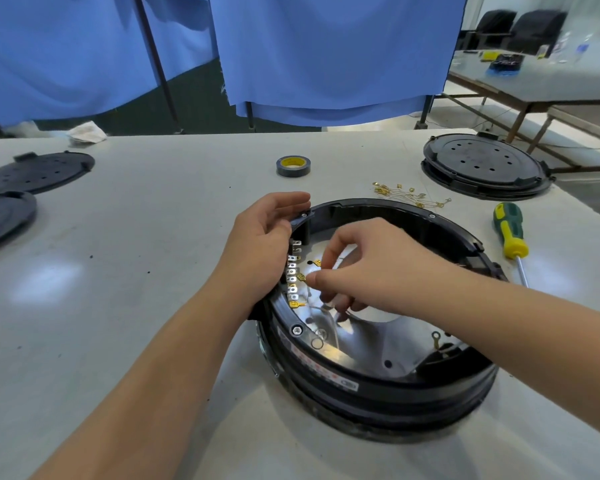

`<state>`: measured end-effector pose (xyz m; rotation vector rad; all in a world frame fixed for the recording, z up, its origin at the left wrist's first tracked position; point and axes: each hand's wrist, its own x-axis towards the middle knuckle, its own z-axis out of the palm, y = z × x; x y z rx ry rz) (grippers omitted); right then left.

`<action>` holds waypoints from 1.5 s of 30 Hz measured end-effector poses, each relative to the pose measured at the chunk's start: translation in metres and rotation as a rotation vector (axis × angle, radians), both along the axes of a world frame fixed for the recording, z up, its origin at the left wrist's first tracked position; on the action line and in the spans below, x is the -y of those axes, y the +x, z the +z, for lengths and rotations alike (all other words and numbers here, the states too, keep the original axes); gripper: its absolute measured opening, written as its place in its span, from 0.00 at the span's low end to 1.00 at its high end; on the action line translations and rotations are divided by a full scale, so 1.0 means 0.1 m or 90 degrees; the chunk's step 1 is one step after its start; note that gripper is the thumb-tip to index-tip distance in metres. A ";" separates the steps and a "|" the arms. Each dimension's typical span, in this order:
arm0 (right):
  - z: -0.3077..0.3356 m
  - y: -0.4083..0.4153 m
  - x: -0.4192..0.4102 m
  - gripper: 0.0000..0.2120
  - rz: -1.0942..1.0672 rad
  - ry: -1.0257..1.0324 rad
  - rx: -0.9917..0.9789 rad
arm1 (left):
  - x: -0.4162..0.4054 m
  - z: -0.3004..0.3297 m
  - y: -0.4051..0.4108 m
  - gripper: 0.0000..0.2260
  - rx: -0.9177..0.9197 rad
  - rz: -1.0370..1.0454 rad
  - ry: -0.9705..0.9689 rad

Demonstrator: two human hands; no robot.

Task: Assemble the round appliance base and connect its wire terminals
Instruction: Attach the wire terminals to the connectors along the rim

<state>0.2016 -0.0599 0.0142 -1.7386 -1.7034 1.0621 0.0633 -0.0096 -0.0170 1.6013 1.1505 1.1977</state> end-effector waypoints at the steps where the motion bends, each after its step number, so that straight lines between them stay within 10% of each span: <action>1: -0.01 0.00 0.00 0.07 0.006 0.030 0.028 | 0.00 0.00 0.00 0.21 -0.004 0.002 0.002; 12: -0.01 -0.12 -0.04 0.04 0.060 0.153 0.225 | 0.00 -0.01 0.00 0.21 0.018 0.009 -0.015; 45: -0.06 -0.09 -0.08 0.03 0.131 0.115 0.188 | 0.00 -0.01 0.00 0.21 0.009 0.001 -0.010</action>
